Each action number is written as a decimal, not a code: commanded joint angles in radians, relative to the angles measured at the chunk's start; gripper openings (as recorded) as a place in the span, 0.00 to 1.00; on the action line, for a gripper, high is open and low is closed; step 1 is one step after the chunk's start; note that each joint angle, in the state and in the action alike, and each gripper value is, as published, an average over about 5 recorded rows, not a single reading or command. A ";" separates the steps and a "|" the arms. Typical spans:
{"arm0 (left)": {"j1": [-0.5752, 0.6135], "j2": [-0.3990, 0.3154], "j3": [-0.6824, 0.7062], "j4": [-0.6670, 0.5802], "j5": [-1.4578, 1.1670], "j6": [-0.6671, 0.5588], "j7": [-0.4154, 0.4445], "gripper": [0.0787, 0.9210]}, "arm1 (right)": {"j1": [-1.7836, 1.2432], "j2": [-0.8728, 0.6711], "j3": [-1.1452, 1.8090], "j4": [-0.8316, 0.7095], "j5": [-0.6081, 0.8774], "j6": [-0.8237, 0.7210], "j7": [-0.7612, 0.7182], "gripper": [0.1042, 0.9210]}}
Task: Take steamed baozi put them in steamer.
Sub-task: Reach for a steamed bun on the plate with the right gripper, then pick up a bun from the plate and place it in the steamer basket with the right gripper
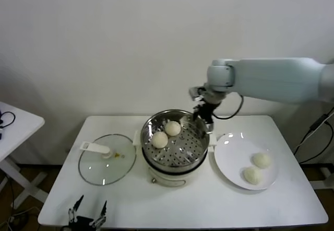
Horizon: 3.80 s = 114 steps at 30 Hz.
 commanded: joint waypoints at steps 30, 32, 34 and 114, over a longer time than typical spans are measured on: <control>0.014 -0.028 -0.012 0.011 0.025 -0.010 -0.004 0.88 | -0.585 -0.400 0.345 -0.058 -0.523 0.009 0.018 0.88; 0.015 -0.029 -0.013 0.012 0.026 -0.010 -0.005 0.88 | -0.596 -0.393 0.354 -0.070 -0.528 0.010 0.018 0.88; 0.016 -0.030 -0.014 0.015 0.026 -0.011 -0.005 0.88 | -0.606 -0.387 0.361 -0.081 -0.533 0.012 0.019 0.88; 0.034 -0.038 -0.014 -0.011 0.035 -0.019 -0.020 0.88 | -0.173 0.172 0.296 0.257 -0.811 0.489 0.038 0.64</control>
